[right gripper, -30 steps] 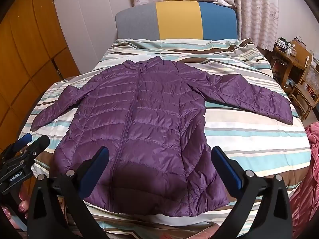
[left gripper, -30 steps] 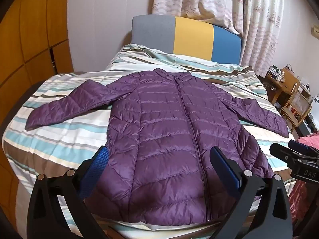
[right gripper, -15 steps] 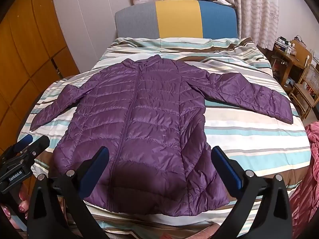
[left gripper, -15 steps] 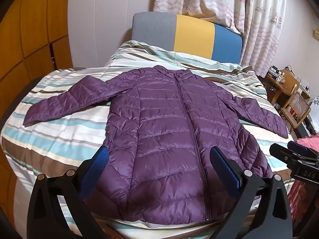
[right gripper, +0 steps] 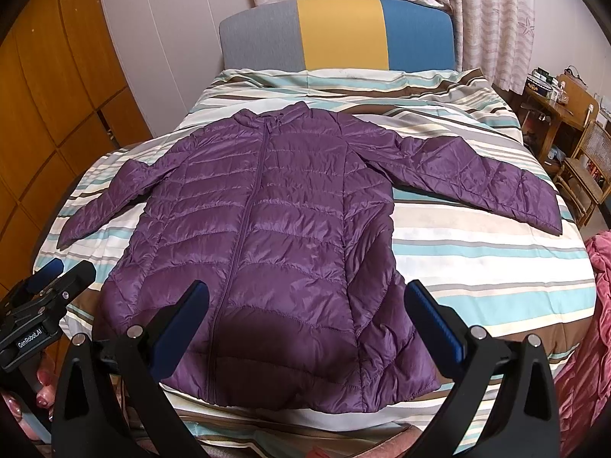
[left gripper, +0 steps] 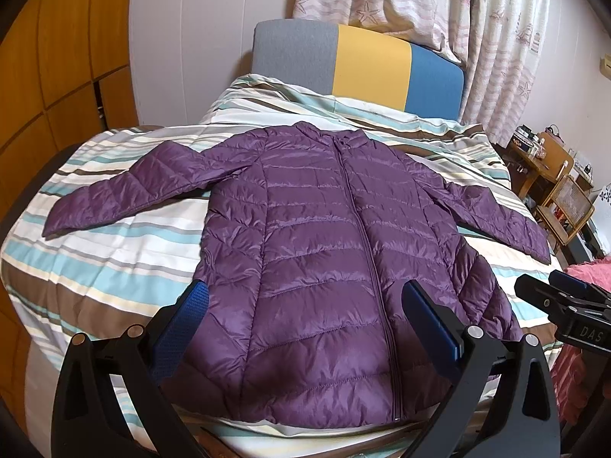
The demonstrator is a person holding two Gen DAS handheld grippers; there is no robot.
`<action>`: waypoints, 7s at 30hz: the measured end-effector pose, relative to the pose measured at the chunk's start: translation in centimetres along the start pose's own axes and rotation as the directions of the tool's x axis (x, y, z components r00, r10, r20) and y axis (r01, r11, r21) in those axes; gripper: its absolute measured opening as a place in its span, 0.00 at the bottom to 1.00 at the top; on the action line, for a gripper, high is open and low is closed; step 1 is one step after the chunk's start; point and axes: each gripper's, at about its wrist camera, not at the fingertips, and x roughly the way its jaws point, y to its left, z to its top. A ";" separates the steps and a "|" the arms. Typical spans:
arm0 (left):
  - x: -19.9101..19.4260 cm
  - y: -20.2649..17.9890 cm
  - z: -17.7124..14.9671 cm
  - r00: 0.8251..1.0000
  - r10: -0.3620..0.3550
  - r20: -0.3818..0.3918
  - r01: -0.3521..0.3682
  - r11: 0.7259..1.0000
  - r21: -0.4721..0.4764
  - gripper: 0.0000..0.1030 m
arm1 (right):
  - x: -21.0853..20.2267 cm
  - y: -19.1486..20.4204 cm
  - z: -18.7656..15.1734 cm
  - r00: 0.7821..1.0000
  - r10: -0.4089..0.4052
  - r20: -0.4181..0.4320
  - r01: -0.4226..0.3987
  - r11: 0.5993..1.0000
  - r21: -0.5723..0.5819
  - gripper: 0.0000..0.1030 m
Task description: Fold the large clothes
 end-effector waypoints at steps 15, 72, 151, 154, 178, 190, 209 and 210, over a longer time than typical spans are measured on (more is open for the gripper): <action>0.1 -0.2 -0.3 1.000 -0.001 -0.011 0.001 1.000 -0.003 0.97 | 0.2 0.0 0.0 1.000 -0.003 -0.012 0.003 1.000 0.004 0.98; 22.6 6.6 5.7 0.969 0.223 -0.106 -0.229 0.972 -0.052 0.97 | 13.6 -37.5 1.9 0.954 -0.299 0.013 0.182 0.613 0.769 0.85; 22.1 4.9 8.8 0.991 0.109 -0.079 -0.120 0.980 -0.157 0.97 | 23.6 2.4 7.5 0.974 0.119 0.192 -0.051 0.944 -0.326 0.73; 23.5 2.8 10.4 0.994 0.087 -0.072 -0.096 0.988 -0.122 0.97 | 22.8 -0.9 7.7 0.973 0.023 0.229 0.024 0.979 -0.201 0.79; 30.0 2.9 10.3 0.971 0.233 -0.057 -0.238 0.965 -0.111 0.63 | 26.2 -16.0 13.5 0.899 -0.422 0.118 0.374 0.880 0.293 0.92; 31.1 2.6 10.2 0.969 0.235 -0.081 -0.242 0.966 -0.094 0.71 | 32.7 -17.5 14.7 0.882 -0.471 -0.017 0.468 0.872 0.141 0.96; 31.2 2.9 10.1 0.973 0.214 -0.085 -0.223 0.969 -0.106 0.80 | 28.6 -11.8 11.1 0.983 -0.183 0.020 0.180 0.978 0.106 0.41; 31.3 2.8 10.1 0.971 0.221 -0.087 -0.229 0.968 -0.100 0.81 | 28.7 -11.5 11.1 0.980 -0.199 0.021 0.197 0.976 0.091 0.41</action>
